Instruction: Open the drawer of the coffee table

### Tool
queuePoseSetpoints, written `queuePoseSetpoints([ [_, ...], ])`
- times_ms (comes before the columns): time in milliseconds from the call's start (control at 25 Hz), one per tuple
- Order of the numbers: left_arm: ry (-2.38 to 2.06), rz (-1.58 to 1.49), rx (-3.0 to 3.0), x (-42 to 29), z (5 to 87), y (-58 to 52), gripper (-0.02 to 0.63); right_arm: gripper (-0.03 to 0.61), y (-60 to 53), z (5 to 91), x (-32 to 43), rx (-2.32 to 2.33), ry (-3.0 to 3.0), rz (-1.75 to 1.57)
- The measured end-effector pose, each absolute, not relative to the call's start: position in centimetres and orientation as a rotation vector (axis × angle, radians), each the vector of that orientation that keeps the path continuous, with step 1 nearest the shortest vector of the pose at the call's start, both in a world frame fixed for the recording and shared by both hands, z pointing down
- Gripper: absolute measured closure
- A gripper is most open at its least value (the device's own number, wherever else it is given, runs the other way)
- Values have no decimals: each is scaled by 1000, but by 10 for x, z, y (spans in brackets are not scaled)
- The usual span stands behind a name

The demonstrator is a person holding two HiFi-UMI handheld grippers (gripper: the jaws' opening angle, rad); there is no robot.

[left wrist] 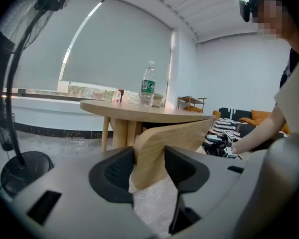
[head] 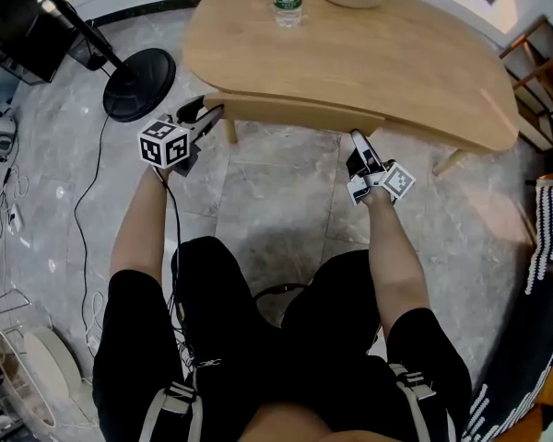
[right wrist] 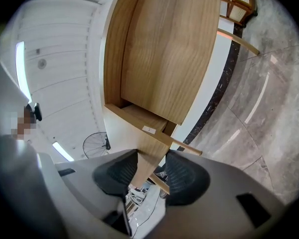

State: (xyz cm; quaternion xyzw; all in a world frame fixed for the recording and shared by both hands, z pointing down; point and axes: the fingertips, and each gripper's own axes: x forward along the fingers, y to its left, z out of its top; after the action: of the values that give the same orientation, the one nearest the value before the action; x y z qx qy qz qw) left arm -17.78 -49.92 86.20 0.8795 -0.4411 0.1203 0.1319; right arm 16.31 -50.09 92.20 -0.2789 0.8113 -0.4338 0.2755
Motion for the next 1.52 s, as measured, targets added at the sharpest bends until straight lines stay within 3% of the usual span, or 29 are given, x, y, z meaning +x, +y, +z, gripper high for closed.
queuePoseSetpoints([
  [1520, -883, 634, 2788, -194, 870, -352, 484, 382, -358, 928, 149, -877, 2027, -1212],
])
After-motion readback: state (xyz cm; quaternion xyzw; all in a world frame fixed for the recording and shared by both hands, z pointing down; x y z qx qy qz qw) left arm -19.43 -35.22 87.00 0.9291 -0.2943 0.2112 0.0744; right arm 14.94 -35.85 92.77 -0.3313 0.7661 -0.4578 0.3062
